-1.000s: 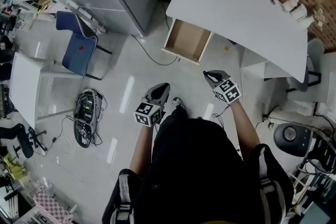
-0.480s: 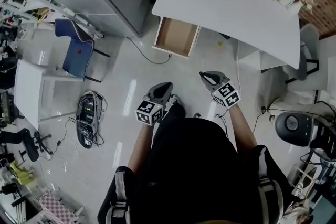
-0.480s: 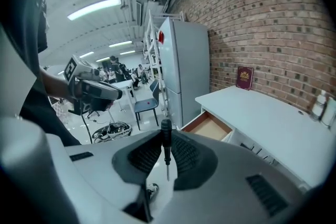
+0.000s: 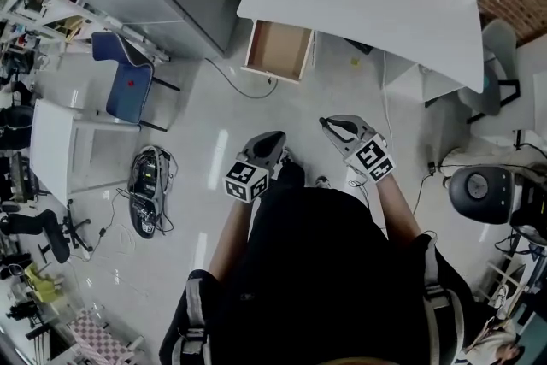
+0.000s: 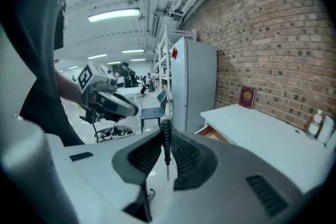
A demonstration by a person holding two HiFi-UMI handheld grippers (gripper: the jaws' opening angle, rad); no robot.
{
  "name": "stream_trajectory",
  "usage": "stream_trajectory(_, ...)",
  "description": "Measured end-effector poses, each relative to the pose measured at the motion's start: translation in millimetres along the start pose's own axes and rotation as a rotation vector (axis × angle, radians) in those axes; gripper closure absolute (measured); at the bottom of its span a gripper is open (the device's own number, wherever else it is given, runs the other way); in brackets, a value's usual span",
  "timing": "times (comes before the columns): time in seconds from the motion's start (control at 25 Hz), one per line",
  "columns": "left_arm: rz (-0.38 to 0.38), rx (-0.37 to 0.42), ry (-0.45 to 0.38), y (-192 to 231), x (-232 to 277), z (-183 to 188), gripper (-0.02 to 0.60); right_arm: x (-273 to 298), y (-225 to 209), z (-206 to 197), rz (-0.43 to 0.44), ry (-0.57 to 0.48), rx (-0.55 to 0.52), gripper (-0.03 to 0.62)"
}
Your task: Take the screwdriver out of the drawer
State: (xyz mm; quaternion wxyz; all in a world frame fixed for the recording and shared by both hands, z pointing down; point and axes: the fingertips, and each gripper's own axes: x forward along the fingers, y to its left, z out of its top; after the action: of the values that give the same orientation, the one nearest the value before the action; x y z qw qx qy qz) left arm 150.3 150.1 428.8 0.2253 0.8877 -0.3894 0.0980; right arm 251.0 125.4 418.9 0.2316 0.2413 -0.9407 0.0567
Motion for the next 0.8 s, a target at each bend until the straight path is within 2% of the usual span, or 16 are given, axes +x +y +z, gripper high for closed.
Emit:
stream_trajectory(0.28, 0.009, 0.000, -0.011, -32.6, -12.9, -17.4, 0.558, -33.7, 26.4, 14.9, 0.012, -0.080, -0.048, 0.480)
stream_trajectory(0.8, 0.022, -0.007, -0.036, -74.5, -22.5, -38.3, 0.558, -65.5, 52.4, 9.6, 0.021, -0.123, -0.064, 0.480)
